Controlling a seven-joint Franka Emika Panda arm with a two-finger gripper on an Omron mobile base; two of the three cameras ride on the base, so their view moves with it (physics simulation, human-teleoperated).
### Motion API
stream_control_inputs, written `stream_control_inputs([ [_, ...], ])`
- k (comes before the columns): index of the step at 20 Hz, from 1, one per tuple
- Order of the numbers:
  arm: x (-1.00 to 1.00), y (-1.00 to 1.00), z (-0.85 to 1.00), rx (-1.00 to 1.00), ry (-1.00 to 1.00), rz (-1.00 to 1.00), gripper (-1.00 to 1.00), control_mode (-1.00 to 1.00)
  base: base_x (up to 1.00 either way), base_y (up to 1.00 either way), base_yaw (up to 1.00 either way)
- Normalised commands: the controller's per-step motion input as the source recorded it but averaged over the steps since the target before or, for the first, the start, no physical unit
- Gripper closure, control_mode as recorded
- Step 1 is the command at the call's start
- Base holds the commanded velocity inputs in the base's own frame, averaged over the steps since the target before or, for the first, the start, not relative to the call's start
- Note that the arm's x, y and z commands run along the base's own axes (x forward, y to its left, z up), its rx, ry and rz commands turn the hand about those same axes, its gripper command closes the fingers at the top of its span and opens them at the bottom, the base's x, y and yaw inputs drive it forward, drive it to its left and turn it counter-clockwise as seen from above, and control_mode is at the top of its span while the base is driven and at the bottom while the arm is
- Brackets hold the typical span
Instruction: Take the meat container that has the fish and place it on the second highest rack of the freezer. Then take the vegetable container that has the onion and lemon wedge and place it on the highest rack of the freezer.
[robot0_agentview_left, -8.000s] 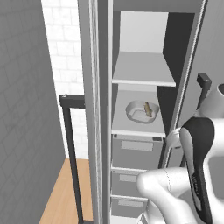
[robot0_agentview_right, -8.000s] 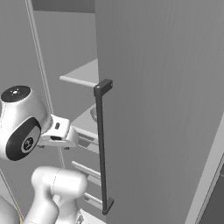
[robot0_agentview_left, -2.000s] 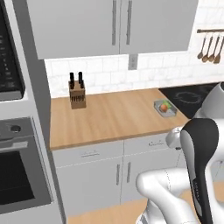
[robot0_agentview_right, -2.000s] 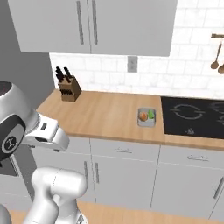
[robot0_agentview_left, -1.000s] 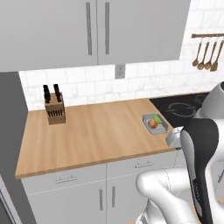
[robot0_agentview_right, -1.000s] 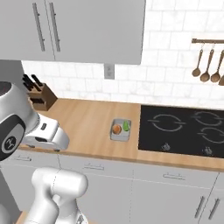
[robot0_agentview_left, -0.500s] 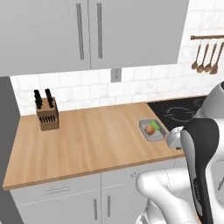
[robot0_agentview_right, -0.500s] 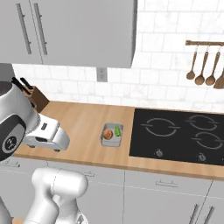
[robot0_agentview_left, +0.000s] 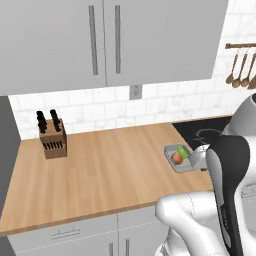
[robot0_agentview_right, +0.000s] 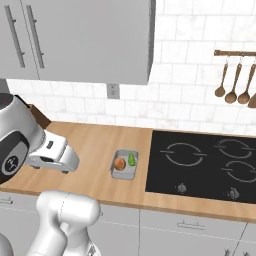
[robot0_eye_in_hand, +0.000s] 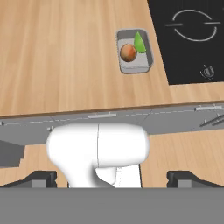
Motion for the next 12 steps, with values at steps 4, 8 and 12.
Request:
stream_control_inputs([
  [4,0.0,0.0,0.0,0.0,0.0,0.0,-1.0,1.0,0.42,-0.3,0.03],
  [8,0.0,0.0,0.0,0.0,0.0,0.0,-1.0,1.0,0.36,-0.27,0.03],
  [12,0.0,0.0,0.0,0.0,0.0,0.0,-1.0,1.0,0.3,-0.08,0.0],
])
